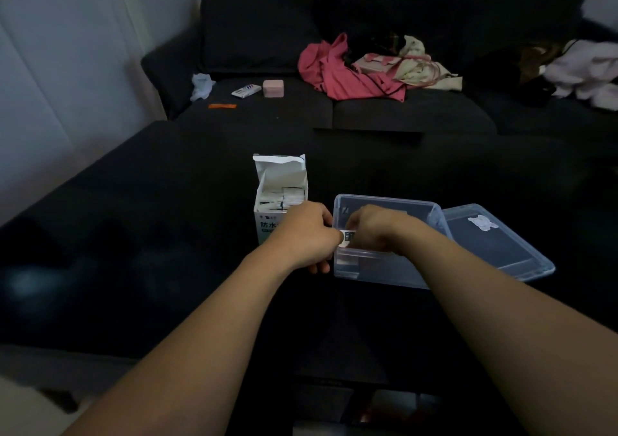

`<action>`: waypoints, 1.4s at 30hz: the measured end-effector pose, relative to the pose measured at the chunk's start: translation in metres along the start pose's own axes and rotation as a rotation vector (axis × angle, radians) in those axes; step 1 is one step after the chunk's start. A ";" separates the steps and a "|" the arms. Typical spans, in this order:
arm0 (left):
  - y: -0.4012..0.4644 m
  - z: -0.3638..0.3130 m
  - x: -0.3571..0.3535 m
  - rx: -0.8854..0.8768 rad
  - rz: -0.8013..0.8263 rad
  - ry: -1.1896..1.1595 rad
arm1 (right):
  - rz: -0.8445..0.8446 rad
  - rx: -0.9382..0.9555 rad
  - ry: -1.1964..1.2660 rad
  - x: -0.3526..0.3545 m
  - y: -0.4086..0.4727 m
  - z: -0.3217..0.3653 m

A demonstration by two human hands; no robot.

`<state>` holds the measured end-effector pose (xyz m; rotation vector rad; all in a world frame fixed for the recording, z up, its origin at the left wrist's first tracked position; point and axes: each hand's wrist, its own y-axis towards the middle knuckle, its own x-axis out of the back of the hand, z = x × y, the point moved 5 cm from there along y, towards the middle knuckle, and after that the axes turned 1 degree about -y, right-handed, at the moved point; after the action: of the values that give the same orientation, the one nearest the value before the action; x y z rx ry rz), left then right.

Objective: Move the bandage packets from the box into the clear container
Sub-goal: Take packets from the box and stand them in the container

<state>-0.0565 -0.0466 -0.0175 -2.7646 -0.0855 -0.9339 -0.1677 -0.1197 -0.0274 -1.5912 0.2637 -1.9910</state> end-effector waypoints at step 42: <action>-0.024 0.026 0.086 -0.100 -0.549 0.355 | -0.475 0.564 -0.081 0.030 -0.011 0.105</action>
<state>0.0241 -0.0188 0.0186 -2.6526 -0.7845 -1.5802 -0.0765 -0.1071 0.0317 -1.4302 -0.7113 -2.0686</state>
